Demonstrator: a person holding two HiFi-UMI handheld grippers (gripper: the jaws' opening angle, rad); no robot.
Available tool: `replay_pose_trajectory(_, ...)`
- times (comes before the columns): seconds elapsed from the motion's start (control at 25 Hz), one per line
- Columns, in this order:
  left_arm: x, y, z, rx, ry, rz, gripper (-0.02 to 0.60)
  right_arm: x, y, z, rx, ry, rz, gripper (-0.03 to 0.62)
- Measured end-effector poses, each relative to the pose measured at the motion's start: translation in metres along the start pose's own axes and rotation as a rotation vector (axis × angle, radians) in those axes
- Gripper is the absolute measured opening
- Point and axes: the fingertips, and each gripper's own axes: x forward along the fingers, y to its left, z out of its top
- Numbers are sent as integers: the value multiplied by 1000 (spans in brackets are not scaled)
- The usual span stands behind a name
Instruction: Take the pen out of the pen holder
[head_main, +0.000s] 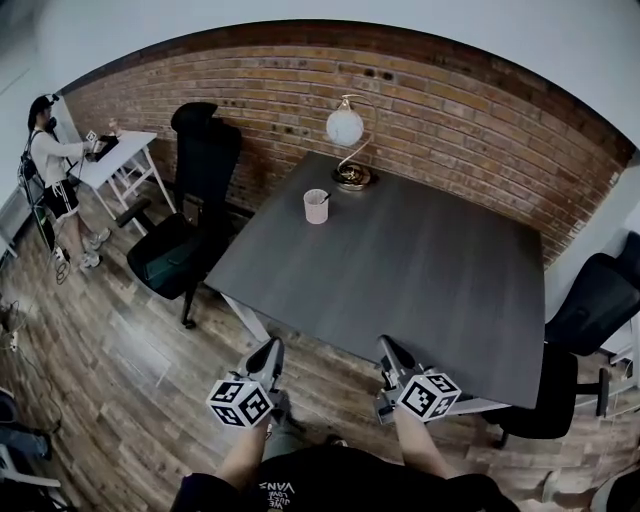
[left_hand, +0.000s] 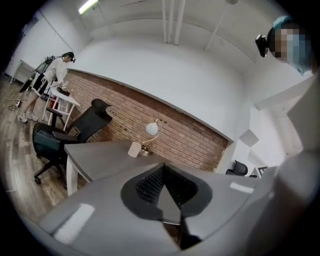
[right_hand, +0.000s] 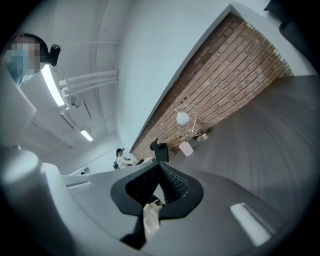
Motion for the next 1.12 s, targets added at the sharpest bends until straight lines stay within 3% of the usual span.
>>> replay_pose_trajectory(0.68, 109, 112, 75, 33, 131, -182, 52, 132, 6, 5, 33, -77, -180, 0)
replay_pose_trajectory(1.12, 151, 164, 94, 38, 225, -300, 52, 175, 18, -9, 56, -123, -307, 0)
